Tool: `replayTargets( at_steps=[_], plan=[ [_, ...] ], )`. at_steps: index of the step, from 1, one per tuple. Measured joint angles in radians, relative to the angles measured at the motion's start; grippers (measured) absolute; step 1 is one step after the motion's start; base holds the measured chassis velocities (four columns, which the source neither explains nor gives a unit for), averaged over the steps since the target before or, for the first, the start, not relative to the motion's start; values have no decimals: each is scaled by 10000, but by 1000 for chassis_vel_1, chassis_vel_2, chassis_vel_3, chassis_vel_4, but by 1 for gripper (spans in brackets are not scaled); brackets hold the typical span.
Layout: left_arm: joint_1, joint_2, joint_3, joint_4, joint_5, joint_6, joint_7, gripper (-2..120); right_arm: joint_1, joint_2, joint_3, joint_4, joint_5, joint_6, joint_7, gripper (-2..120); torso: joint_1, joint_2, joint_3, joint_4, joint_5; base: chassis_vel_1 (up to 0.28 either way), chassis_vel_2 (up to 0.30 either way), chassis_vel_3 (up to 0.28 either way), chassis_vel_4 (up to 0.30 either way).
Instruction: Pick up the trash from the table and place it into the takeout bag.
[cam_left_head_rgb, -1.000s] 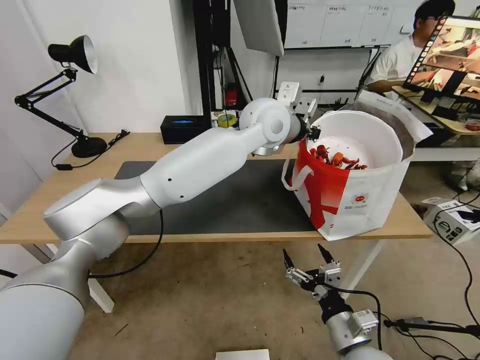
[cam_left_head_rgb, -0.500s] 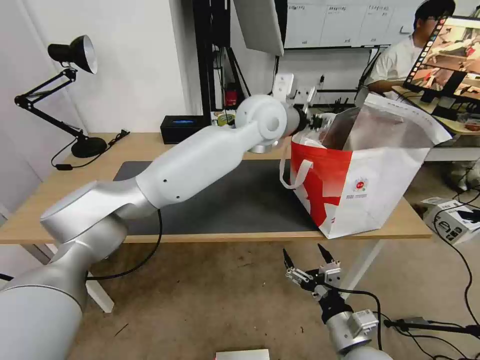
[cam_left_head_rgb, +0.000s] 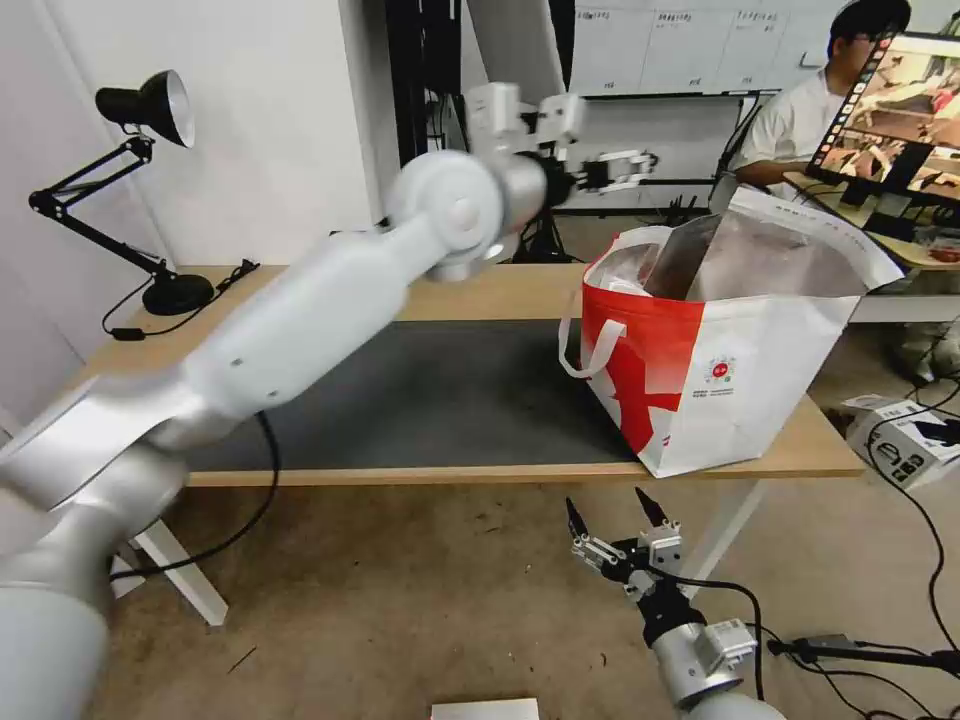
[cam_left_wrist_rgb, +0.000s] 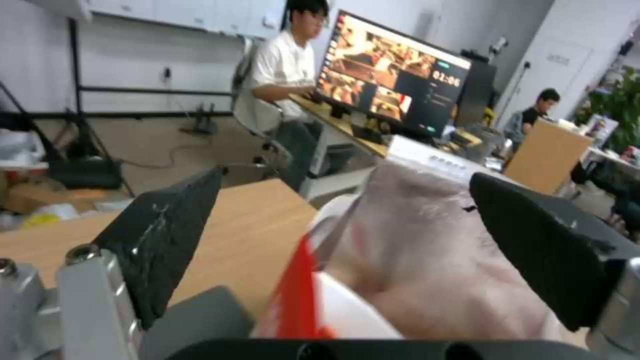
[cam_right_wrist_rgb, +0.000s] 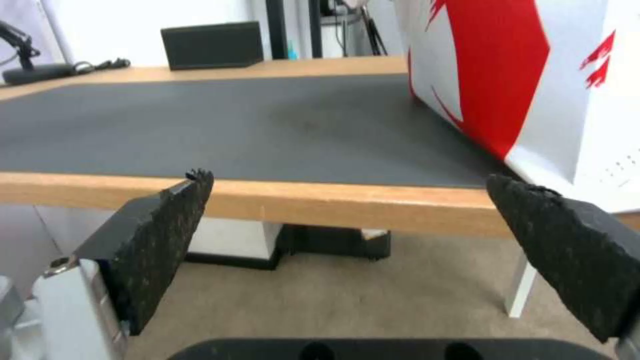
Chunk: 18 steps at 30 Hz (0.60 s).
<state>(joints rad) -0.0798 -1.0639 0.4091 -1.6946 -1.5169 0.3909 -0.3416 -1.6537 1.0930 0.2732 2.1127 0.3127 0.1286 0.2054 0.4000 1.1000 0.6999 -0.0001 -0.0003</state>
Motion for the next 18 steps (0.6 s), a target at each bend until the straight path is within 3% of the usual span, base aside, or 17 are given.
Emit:
replayTargets(
  at_steps=[6,7,12,15,16,18],
  plan=[
    [1341,1265,-590,-863,548,-163,325,100,0,-1,0,0,0,0,1,100,0,-1,1,5,-3,0,0,0,0],
    [2030,1787,-948,-1278,815,-232,527,100,0,0,0,0,0,0,0,100,0,-1,0,4,-5,0,0,0,0],
    [3412,2662,-1805,-2007,1319,-375,819,100,0,0,0,0,0,0,0,100,-1,-1,0,6,-2,0,0,0,0],
    [5637,3342,-3301,-2797,1981,-581,950,100,0,-1,0,0,0,0,-1,100,0,-1,0,2,-2,0,0,0,0],
    [5637,3342,-3301,-2797,1981,-581,950,100,0,-1,0,0,0,0,-1,100,0,-1,0,2,-2,0,0,0,0],
    [7672,3624,-4711,-3368,2872,-997,1131,100,0,-1,0,0,0,0,-1,100,-1,0,-1,3,0,0,0,0,0]
  ],
)
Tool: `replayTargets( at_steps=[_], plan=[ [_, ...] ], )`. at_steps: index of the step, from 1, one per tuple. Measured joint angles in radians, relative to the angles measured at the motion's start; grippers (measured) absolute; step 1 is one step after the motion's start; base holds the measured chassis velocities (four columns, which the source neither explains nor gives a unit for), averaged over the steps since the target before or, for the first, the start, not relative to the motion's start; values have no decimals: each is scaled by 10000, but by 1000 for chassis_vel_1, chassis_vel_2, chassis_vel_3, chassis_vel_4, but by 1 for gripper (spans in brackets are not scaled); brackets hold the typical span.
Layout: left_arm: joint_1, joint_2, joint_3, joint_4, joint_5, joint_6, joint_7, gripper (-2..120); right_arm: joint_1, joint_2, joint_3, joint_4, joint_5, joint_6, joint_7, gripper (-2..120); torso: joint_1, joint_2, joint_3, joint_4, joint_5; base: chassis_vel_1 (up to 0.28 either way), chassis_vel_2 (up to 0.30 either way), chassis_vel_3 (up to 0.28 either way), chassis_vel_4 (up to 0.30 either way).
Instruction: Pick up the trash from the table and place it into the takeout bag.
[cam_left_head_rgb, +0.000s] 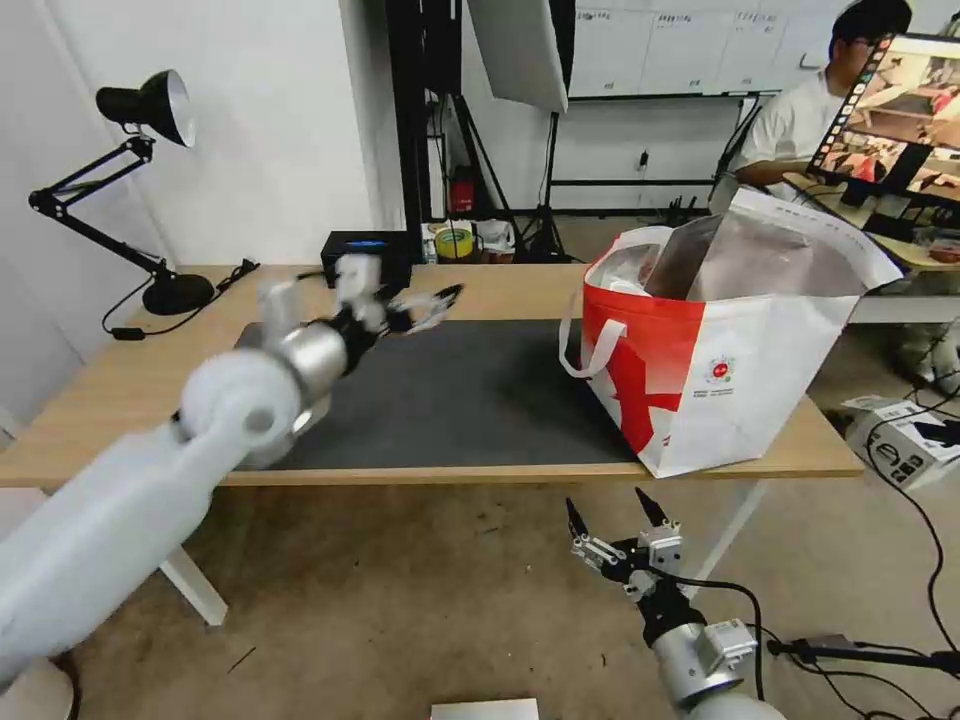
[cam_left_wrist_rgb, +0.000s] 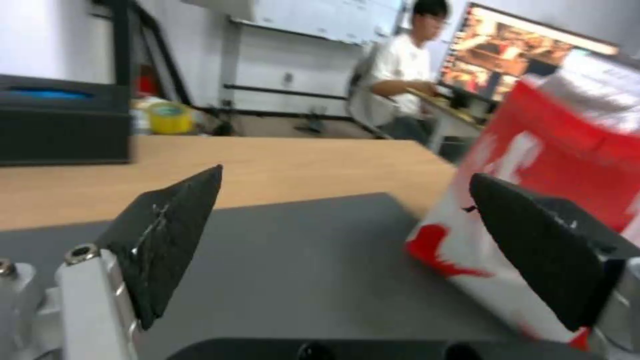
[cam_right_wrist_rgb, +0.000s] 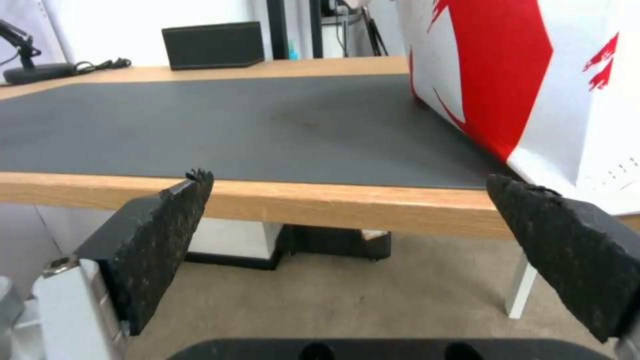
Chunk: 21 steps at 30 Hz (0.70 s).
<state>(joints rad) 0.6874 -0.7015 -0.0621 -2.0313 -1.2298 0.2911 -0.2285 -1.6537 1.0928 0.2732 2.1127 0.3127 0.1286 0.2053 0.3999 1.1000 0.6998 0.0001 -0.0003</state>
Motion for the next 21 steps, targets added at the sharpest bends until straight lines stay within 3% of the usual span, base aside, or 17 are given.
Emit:
replayTargets(
  at_steps=[1,2,4,6,9,10,12,17,21],
  plan=[
    [858,96,-474,-182,453,-307,59,100,0,0,0,0,0,0,0,100,0,0,0,2,0,0,0,0,0],
    [858,96,-474,-182,453,-307,59,100,0,0,0,0,0,0,0,100,0,0,0,2,0,0,0,0,0],
    [2034,51,-956,-214,1438,-1148,169,100,0,0,-1,0,0,0,0,100,-1,0,-1,3,1,0,0,0,0],
    [2215,-38,-976,-106,1855,-1459,273,100,0,0,0,0,0,0,0,100,0,0,0,-2,3,0,0,0,0],
    [2834,-219,-1234,180,2750,-2507,528,100,0,0,0,0,0,0,0,100,1,0,1,-6,3,0,0,0,0],
    [2834,-219,-1234,180,2750,-2507,528,100,0,0,0,0,0,0,0,100,1,0,1,-6,3,0,0,0,0],
    [3708,-415,-1894,234,3350,-3227,684,100,0,0,0,0,0,0,1,100,0,0,1,-2,3,0,0,0,0],
    [5463,-845,-3257,263,4558,-3584,895,100,0,0,0,0,0,0,0,100,0,0,1,-1,2,0,0,0,0],
    [6179,-1113,-3768,290,4783,-3736,1010,100,0,0,0,0,0,0,0,100,0,0,1,-1,4,0,0,0,0]
  ],
)
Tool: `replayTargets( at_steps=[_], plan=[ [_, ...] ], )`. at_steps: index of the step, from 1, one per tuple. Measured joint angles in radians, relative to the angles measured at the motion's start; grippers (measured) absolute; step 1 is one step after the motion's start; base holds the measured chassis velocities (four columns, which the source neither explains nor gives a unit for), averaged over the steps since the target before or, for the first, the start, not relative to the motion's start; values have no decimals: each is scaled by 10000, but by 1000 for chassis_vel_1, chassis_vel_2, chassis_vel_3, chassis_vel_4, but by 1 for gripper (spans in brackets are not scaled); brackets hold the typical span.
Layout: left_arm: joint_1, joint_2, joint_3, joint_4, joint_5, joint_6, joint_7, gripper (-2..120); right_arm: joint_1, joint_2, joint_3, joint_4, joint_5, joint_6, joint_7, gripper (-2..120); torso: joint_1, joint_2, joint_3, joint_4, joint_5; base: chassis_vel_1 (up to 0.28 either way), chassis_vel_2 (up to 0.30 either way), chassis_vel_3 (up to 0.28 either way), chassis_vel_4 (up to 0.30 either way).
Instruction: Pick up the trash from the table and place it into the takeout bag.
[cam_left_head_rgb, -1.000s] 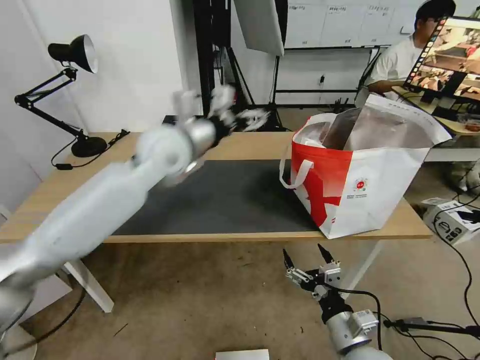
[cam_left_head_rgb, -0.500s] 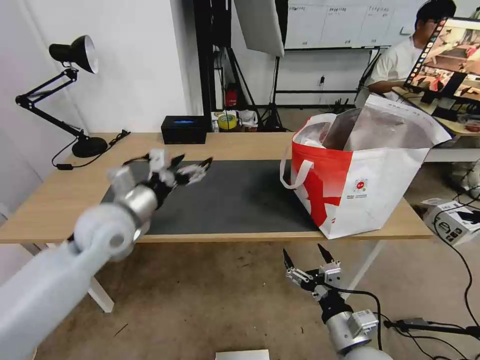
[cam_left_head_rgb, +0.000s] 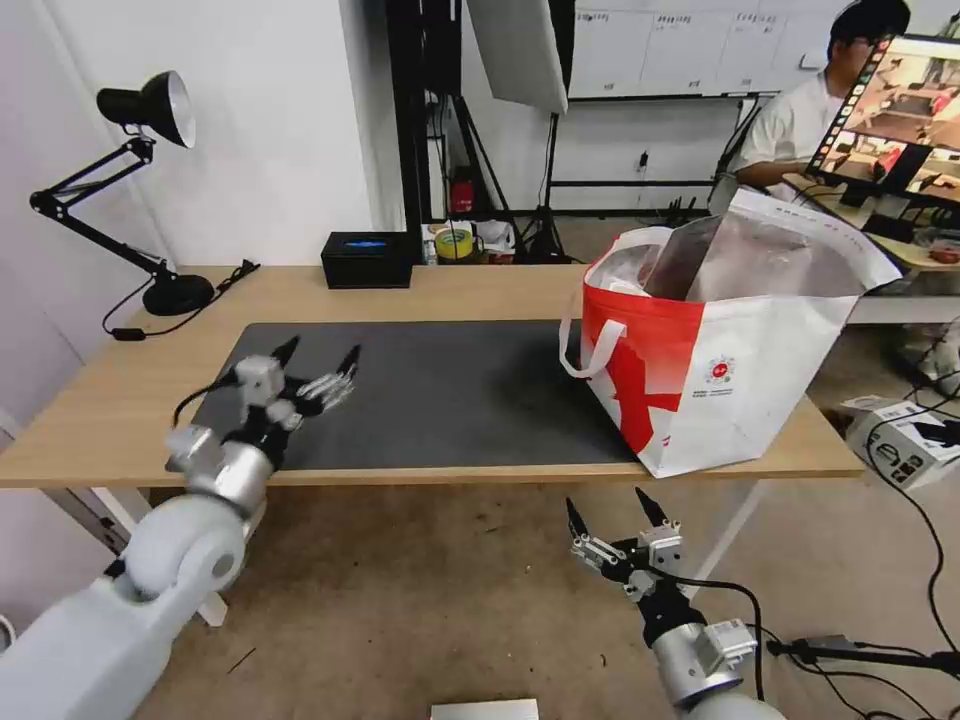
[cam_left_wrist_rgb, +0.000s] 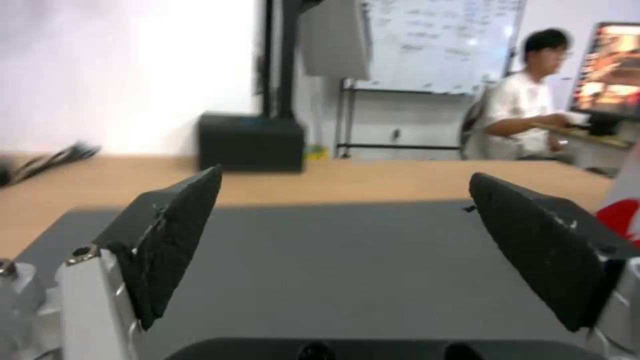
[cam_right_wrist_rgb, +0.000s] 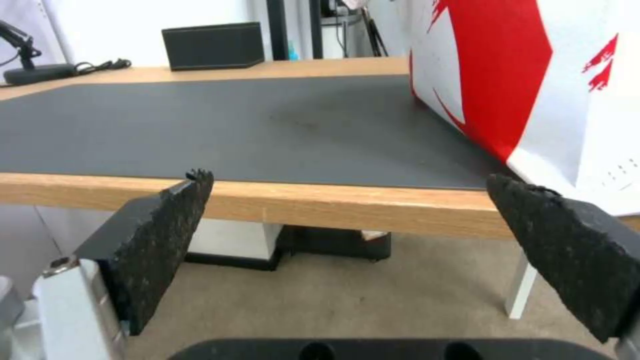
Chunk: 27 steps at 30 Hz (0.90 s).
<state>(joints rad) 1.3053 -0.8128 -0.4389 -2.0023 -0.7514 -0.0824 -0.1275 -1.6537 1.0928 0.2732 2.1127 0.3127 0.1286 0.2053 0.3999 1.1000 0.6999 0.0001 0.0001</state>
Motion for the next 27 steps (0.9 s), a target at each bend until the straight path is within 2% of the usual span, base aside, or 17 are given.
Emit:
replayTargets(
  at_steps=[3,9,20,27],
  plan=[
    [1119,-631,-836,239,275,-574,322,100,0,1,0,0,0,0,0,100,0,0,0,-1,0,0,0,0,0],
    [2288,-1229,-1656,571,436,-1338,826,100,0,1,0,0,0,0,1,100,1,1,0,0,-2,0,0,0,0],
    [3519,-2010,-2231,897,714,-2249,1171,100,0,0,0,0,0,0,0,100,1,0,0,0,0,0,0,0,0],
    [3816,-2160,-2365,1115,701,-2414,1361,100,0,1,0,0,0,0,0,100,1,0,1,-1,-1,0,0,0,0]
  ],
)
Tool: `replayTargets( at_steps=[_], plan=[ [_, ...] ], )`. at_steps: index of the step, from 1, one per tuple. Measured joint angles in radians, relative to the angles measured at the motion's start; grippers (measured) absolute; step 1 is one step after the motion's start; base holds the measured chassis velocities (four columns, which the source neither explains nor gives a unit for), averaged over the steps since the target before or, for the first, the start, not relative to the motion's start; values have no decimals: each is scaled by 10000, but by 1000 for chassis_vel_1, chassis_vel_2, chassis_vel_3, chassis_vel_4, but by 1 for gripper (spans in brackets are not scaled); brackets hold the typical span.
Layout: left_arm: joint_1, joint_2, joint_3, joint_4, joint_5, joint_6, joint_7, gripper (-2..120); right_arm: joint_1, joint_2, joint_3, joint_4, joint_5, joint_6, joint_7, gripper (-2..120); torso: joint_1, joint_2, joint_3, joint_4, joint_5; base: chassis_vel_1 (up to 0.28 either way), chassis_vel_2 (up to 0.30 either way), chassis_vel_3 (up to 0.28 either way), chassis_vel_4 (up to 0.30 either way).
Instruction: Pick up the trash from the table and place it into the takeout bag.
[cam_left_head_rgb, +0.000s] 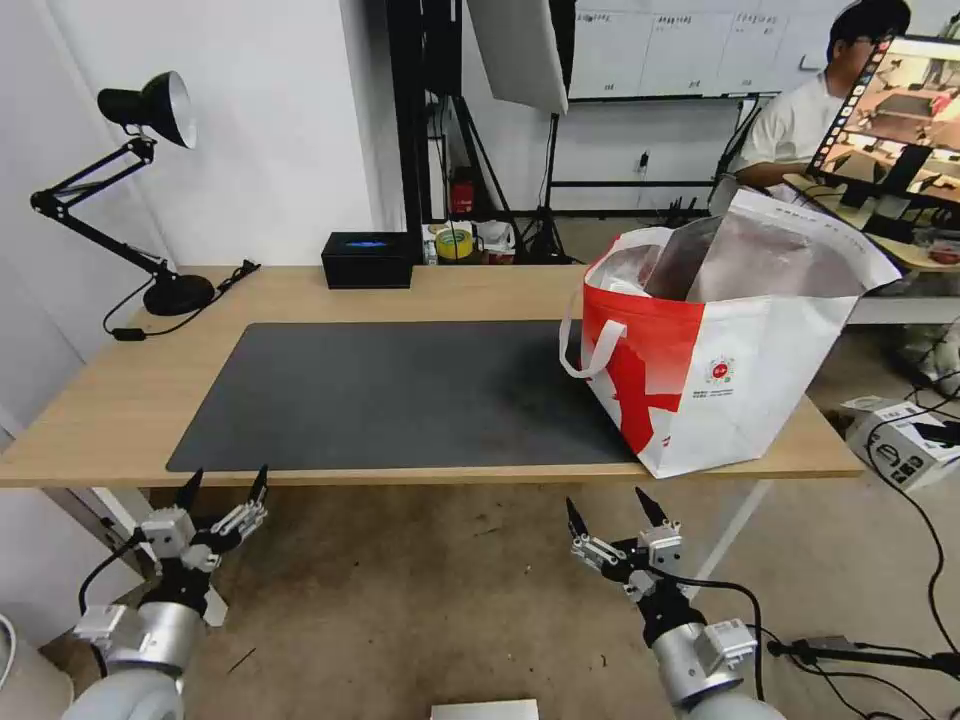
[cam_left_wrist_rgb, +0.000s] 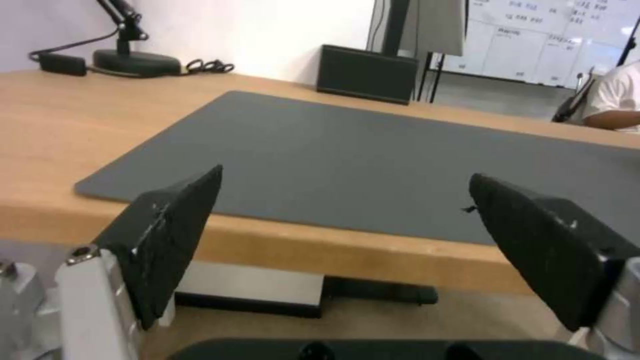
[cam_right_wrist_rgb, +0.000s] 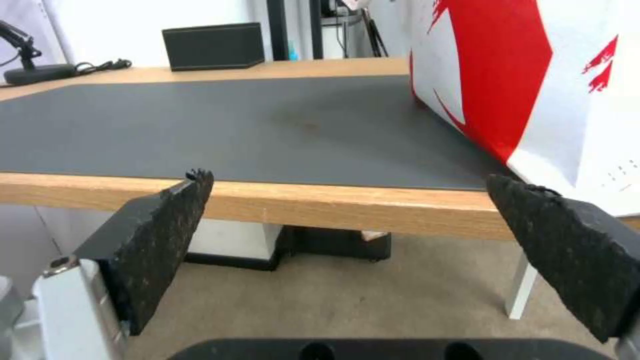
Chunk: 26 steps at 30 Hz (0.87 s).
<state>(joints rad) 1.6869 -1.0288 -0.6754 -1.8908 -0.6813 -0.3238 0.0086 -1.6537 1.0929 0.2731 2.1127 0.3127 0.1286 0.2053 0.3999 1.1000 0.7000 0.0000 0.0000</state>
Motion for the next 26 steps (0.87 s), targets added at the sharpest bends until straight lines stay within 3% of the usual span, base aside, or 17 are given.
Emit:
replayTargets(
  at_steps=[26],
  plan=[
    [-55,29,27,6,-49,40,-9,100,0,0,0,0,0,0,0,100,0,0,0,0,0,0,0,0,0]
  ],
)
